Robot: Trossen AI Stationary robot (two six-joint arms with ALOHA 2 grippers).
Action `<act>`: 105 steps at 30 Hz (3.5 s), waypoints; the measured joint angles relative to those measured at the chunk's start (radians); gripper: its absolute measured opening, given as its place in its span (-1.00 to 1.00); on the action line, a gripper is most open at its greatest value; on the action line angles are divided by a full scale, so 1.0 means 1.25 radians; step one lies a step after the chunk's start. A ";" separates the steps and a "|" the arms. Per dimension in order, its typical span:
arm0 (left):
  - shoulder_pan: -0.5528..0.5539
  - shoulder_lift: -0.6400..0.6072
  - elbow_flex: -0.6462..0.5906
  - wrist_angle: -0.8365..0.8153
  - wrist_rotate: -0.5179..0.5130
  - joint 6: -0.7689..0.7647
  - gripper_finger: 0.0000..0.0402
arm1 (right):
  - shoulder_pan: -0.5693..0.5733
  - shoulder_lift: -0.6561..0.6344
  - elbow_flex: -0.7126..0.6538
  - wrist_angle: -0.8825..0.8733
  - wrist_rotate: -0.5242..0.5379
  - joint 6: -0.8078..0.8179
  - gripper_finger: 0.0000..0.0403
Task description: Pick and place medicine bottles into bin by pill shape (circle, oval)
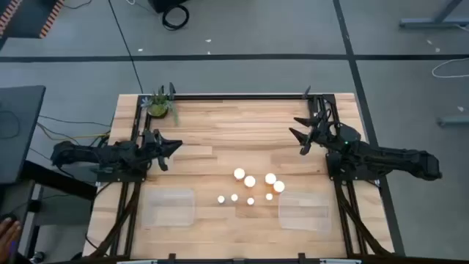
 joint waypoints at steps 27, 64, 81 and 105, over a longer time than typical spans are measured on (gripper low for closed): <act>0.000 0.000 0.000 0.000 0.000 0.000 -0.85 | 0.000 0.000 0.000 0.000 0.000 0.000 0.19; 0.000 0.000 0.000 0.000 0.000 0.000 -0.86 | 0.000 0.000 0.000 0.000 0.000 0.000 0.19; 0.000 0.000 0.000 0.000 0.000 0.000 -0.84 | 0.000 0.000 0.000 0.000 0.000 0.000 0.19; 0.000 0.000 0.000 0.000 0.000 0.000 -0.85 | 0.000 0.000 0.000 0.000 0.000 0.000 0.19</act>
